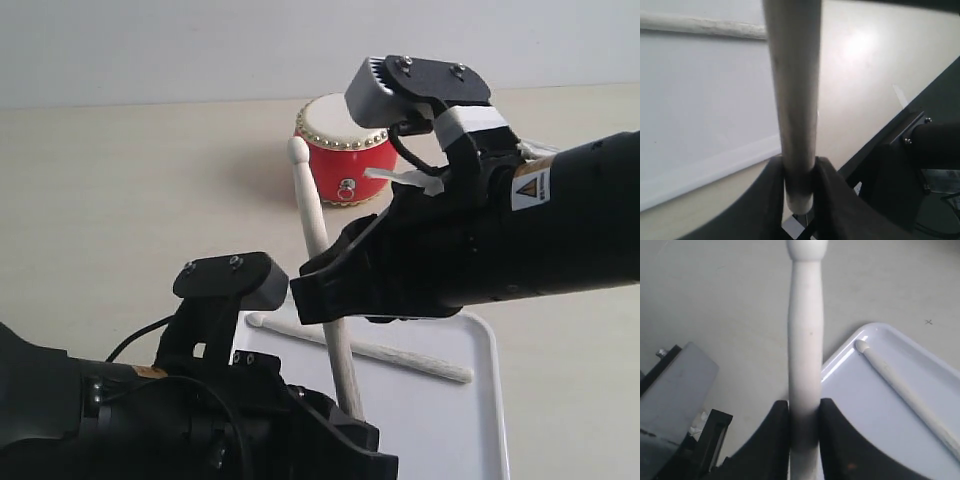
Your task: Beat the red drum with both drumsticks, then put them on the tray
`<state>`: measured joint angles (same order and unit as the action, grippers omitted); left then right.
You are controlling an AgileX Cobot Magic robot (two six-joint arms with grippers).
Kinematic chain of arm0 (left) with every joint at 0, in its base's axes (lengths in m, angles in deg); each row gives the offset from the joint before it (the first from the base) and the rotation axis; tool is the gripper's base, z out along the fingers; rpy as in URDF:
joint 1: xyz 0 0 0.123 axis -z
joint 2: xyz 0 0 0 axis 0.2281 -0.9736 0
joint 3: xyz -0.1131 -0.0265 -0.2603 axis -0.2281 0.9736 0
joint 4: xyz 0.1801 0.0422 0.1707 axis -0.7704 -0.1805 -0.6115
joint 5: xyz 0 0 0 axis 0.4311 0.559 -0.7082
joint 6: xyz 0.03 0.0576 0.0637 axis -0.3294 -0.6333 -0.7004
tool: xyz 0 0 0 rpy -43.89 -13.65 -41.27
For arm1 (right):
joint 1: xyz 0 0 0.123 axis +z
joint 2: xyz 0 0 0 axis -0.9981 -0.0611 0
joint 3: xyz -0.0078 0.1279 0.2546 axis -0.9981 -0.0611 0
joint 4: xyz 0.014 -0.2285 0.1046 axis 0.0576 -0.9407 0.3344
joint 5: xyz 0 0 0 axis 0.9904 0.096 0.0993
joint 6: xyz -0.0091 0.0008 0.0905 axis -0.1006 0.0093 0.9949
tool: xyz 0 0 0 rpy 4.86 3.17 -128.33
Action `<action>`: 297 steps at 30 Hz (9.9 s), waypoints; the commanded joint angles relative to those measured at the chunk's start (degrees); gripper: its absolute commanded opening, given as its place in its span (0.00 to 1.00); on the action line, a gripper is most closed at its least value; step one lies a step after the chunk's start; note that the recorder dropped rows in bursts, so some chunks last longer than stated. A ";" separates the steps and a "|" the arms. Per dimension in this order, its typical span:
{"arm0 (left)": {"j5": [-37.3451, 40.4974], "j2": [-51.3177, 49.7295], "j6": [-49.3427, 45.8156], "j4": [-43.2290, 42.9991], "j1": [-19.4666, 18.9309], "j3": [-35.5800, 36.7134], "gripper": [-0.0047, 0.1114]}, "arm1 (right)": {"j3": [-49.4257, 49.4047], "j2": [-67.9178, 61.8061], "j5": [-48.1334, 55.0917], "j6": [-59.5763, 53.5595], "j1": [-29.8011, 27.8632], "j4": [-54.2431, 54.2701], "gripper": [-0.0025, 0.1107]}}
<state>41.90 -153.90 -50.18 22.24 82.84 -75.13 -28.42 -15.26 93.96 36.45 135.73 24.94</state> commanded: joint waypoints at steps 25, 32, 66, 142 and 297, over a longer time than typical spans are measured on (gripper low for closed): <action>-12.97 25.44 -8.44 -1.16 -0.08 8.97 0.04 | 6.53 -2.40 19.56 -10.05 -14.36 -14.65 0.02; -26.80 40.14 -16.82 4.85 -0.08 13.59 0.04 | 7.82 -9.24 22.38 -11.82 -6.18 -20.00 0.02; -35.92 45.07 -29.79 14.19 -0.08 13.59 0.04 | 22.34 -37.59 25.14 -20.31 5.43 -29.66 0.19; -7.72 66.89 -36.75 7.43 -52.49 24.52 0.04 | -10.36 15.32 -5.55 9.76 4.04 -27.92 0.02; 6.39 80.18 40.00 -81.92 -65.72 34.10 0.04 | -41.63 70.77 -10.99 9.59 -51.06 -27.75 0.02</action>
<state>48.22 -74.08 -10.66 -59.52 17.19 -41.21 -69.79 55.15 83.05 46.11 84.44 -2.83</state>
